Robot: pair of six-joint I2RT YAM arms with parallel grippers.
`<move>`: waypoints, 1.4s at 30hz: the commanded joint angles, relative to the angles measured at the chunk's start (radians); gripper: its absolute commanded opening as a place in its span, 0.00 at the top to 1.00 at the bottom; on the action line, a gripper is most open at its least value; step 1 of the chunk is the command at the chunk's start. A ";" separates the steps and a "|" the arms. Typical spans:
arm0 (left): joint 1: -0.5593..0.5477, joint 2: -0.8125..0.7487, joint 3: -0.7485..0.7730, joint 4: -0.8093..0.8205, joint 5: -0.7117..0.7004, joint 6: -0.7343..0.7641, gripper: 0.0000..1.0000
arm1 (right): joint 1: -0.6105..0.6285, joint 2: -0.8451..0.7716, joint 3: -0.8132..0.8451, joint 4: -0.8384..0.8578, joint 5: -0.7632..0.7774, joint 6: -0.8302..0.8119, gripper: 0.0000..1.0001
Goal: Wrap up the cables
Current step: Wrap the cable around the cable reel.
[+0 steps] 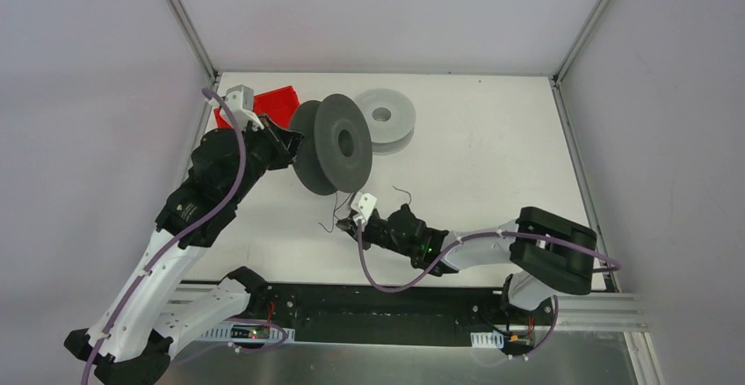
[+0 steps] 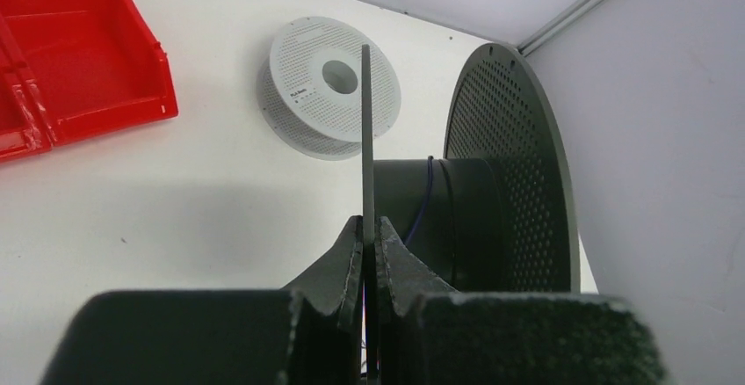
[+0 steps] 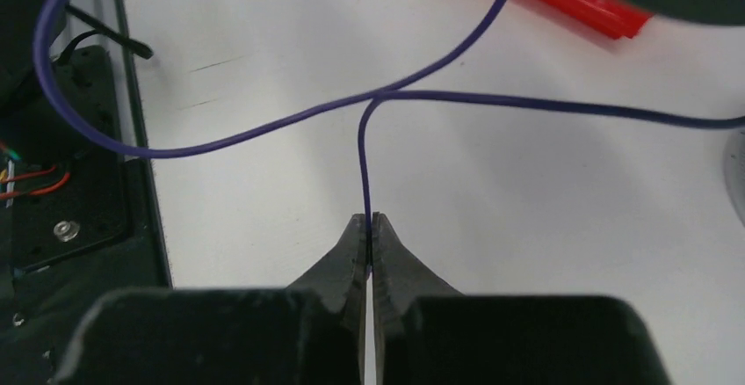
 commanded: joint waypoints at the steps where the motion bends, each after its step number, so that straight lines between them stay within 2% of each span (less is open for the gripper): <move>1: 0.006 0.023 -0.035 0.153 -0.046 0.018 1.00 | -0.005 -0.105 0.057 -0.166 0.175 0.088 1.00; 6: 0.007 0.028 -0.064 0.155 -0.098 0.076 1.00 | -0.003 -0.133 0.096 -0.308 0.195 0.150 1.00; 13: 0.012 0.065 -0.105 0.153 -0.099 0.123 1.00 | -0.003 -0.186 0.072 -0.394 0.247 0.252 1.00; 17: 0.068 0.114 -0.124 0.141 0.008 0.073 1.00 | -0.001 -0.247 0.043 -0.461 0.219 0.346 1.00; 22: 0.212 0.179 -0.143 0.137 0.201 -0.014 1.00 | 0.022 -0.357 0.027 -0.577 0.203 0.359 1.00; 28: 0.282 0.222 -0.197 0.199 0.311 -0.060 1.00 | 0.065 -0.480 -0.003 -0.642 0.132 0.365 1.00; 33: 0.285 0.259 -0.207 0.204 0.337 -0.001 1.00 | 0.071 -0.492 0.095 -0.777 0.139 0.334 1.00; 36: 0.285 0.265 -0.227 0.203 0.302 0.040 1.00 | 0.070 -0.496 0.178 -0.848 0.141 0.315 1.00; 42: 0.285 0.281 -0.252 0.201 0.289 0.079 1.00 | 0.071 -0.455 0.318 -0.908 0.110 0.259 1.00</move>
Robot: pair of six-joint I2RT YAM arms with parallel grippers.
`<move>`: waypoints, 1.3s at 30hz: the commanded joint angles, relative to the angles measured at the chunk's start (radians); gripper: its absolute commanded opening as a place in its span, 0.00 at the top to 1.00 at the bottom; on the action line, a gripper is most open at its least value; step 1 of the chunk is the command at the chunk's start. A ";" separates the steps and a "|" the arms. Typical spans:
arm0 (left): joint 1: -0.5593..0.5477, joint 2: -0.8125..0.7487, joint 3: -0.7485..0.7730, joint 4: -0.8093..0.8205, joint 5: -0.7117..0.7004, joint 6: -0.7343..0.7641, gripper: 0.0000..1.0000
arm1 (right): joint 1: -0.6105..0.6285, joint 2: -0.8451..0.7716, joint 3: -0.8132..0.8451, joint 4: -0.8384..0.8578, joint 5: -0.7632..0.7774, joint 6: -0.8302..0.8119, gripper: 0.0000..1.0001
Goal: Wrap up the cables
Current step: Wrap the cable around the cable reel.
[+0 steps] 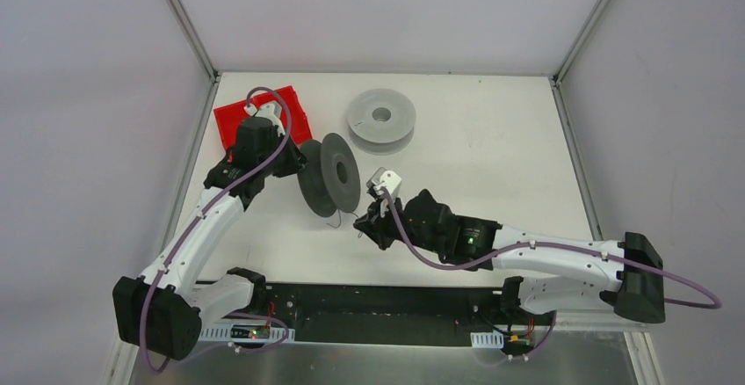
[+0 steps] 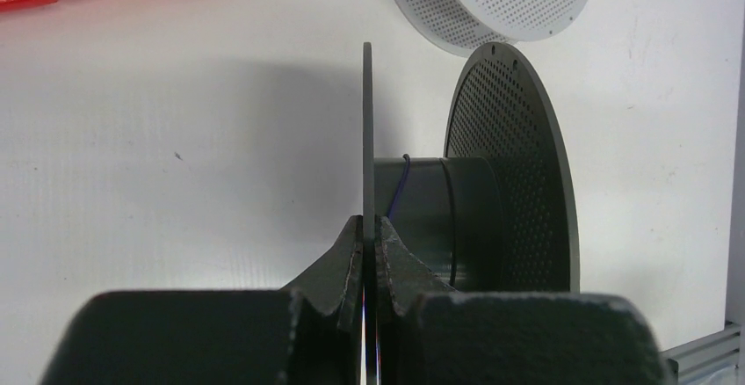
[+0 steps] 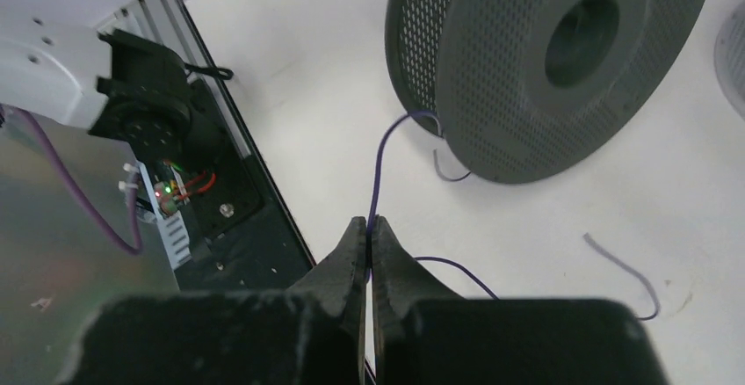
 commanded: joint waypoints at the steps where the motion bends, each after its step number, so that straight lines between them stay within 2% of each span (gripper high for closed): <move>1: 0.005 0.008 -0.003 0.081 0.014 0.037 1.00 | 0.003 0.033 0.134 -0.059 -0.025 -0.069 1.00; 10: 0.005 0.029 -0.013 0.081 0.095 0.067 1.00 | -0.056 0.182 0.327 -0.117 -0.032 -0.120 1.00; 17: 0.005 0.018 -0.040 0.072 0.137 0.096 1.00 | -0.134 0.233 0.349 -0.095 -0.036 -0.087 1.00; 25: 0.003 0.040 -0.046 0.070 0.224 0.119 1.00 | -0.227 0.287 0.420 -0.072 -0.144 -0.062 1.00; 29: -0.005 0.040 -0.046 0.060 0.211 0.131 1.00 | -0.257 0.333 0.465 -0.074 -0.202 -0.051 1.00; 39: -0.021 0.000 -0.010 -0.080 0.239 0.182 1.00 | -0.268 0.442 0.623 -0.109 -0.262 -0.045 1.00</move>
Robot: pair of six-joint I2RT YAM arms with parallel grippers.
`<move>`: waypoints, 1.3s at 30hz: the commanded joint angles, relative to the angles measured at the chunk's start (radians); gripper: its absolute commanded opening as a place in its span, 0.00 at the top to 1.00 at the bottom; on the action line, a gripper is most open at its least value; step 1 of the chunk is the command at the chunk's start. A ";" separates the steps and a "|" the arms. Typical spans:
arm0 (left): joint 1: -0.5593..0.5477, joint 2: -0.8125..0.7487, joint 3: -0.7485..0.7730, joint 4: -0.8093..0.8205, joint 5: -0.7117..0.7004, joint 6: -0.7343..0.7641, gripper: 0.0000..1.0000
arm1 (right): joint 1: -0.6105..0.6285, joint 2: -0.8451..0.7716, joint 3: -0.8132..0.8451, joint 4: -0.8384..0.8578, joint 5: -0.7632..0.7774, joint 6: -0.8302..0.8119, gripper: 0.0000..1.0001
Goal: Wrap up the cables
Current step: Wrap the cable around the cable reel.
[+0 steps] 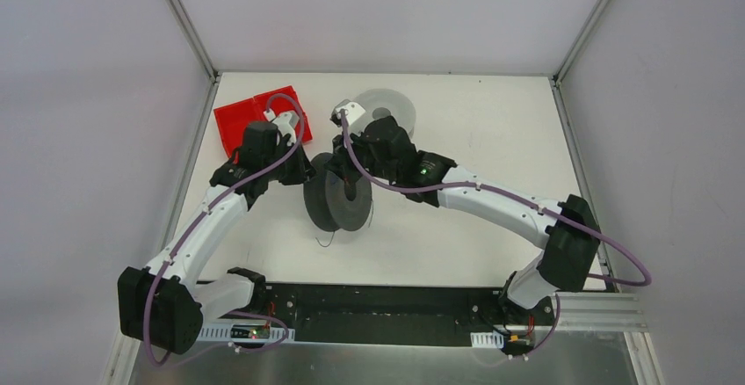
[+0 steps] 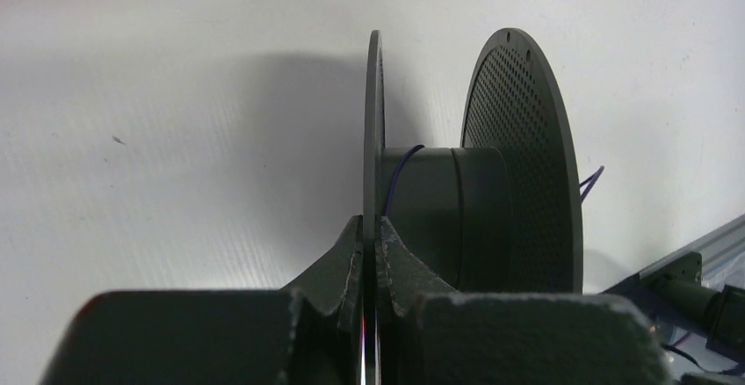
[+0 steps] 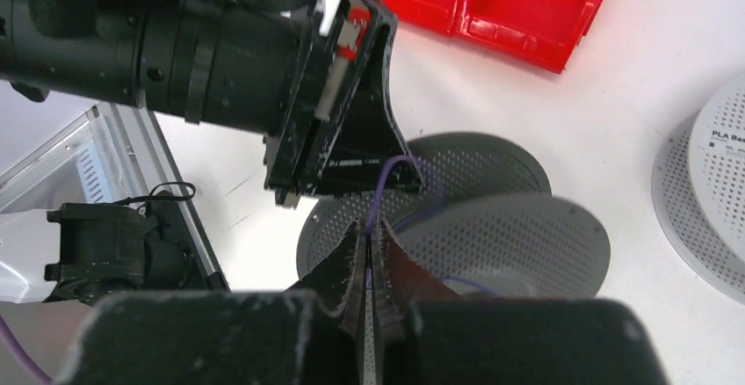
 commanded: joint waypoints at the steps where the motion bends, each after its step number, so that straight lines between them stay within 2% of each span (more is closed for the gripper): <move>1: -0.018 -0.048 0.035 -0.084 0.074 0.065 1.00 | -0.002 0.012 0.074 0.010 -0.027 0.012 1.00; 16: -0.024 -0.062 0.025 -0.129 0.205 0.152 1.00 | -0.057 0.068 0.047 0.006 0.051 0.081 1.00; 21: -0.024 -0.054 0.017 -0.140 0.235 0.171 0.93 | -0.078 0.074 -0.011 0.021 0.092 0.127 1.00; 29: -0.024 -0.039 0.011 -0.142 0.248 0.174 0.90 | -0.110 0.063 -0.122 0.098 0.115 0.219 1.00; 39: -0.024 -0.040 0.011 -0.156 0.276 0.169 0.76 | -0.112 0.083 -0.189 0.157 0.121 0.251 1.00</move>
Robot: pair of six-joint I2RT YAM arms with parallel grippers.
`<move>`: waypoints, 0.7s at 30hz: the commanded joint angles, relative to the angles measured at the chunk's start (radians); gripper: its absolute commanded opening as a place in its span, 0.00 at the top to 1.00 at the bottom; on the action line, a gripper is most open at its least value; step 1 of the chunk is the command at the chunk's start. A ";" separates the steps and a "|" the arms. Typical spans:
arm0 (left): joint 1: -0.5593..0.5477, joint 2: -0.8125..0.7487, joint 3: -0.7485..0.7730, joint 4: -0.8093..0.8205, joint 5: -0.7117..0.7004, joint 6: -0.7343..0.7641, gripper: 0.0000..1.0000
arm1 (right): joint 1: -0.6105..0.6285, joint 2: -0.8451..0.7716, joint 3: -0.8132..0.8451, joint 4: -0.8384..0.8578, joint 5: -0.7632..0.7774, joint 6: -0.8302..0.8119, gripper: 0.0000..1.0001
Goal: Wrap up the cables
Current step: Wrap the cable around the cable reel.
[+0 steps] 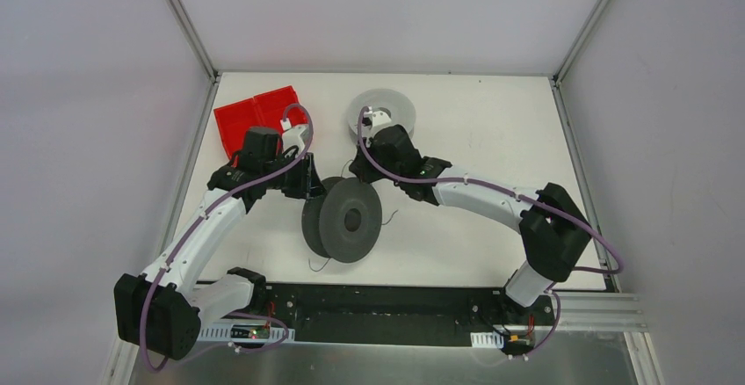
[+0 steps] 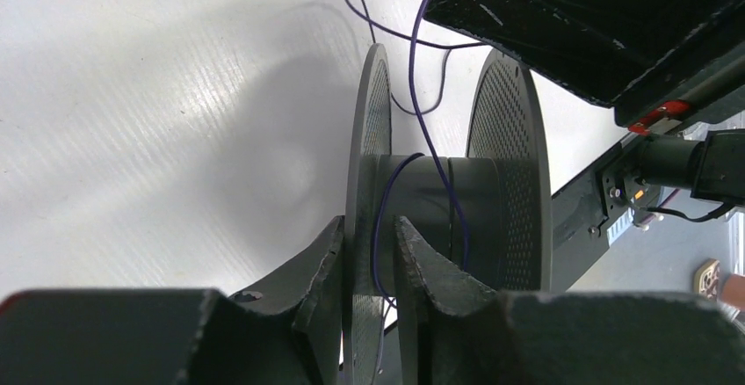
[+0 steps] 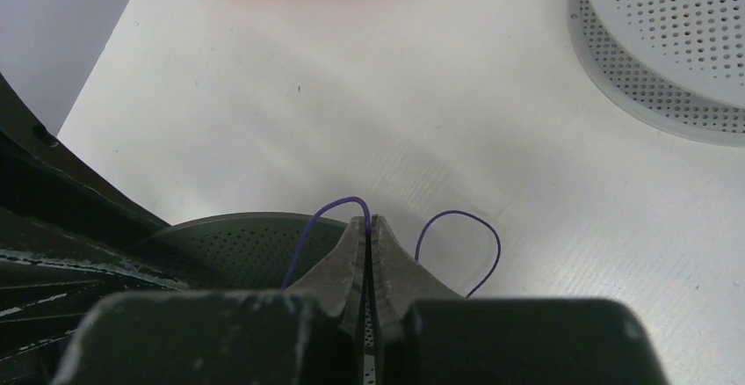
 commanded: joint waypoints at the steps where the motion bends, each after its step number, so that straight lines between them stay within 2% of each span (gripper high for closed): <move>1: -0.009 -0.006 0.008 -0.018 0.042 0.017 0.76 | 0.000 0.006 -0.026 0.065 0.021 0.034 1.00; 13: -0.009 -0.016 -0.020 -0.081 0.063 -0.034 0.70 | -0.027 -0.023 -0.154 0.134 0.058 0.113 1.00; 21: -0.009 -0.018 -0.037 -0.085 0.161 -0.134 0.64 | -0.034 -0.027 -0.189 0.152 0.068 0.129 1.00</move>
